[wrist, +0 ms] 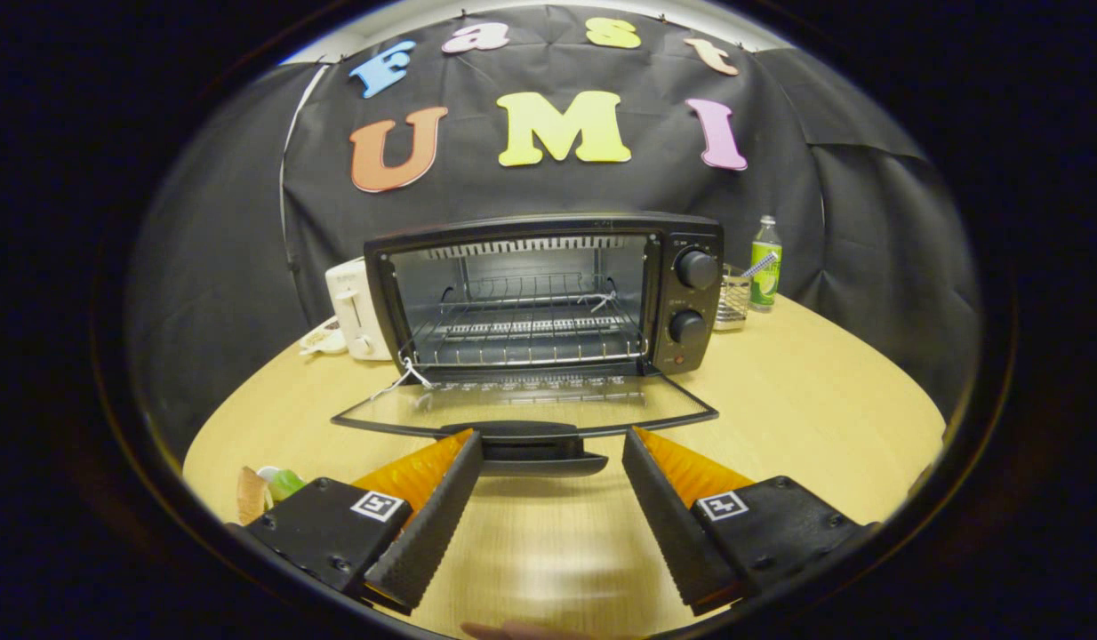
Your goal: Open the toaster oven, put the food inside, and close the toaster oven door.
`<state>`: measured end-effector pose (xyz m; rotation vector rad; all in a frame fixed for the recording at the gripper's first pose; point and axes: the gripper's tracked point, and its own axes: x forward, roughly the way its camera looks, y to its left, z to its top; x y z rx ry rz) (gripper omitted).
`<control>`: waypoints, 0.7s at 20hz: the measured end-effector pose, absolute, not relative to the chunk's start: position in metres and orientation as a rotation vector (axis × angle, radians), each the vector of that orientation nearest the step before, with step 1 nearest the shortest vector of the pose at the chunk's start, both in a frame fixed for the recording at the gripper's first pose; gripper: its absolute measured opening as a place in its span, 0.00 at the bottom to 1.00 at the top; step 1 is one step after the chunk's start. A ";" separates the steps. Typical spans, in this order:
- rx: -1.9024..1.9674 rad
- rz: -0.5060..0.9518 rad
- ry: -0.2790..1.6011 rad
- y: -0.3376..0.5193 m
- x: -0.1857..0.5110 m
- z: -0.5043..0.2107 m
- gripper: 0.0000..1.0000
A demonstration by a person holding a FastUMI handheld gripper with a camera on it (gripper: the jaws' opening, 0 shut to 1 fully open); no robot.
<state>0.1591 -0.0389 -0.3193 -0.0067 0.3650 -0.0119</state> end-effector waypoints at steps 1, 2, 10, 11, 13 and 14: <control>-0.007 -0.012 0.369 -0.039 0.158 -0.320 1.00; -0.009 -0.012 0.373 -0.039 0.158 -0.322 1.00; 0.009 -0.019 0.463 -0.039 0.152 -0.348 1.00; 0.009 -0.015 0.473 -0.038 0.151 -0.348 1.00; 0.010 0.008 0.477 -0.037 0.151 -0.343 1.00; 0.019 0.039 0.476 -0.033 0.150 -0.338 1.00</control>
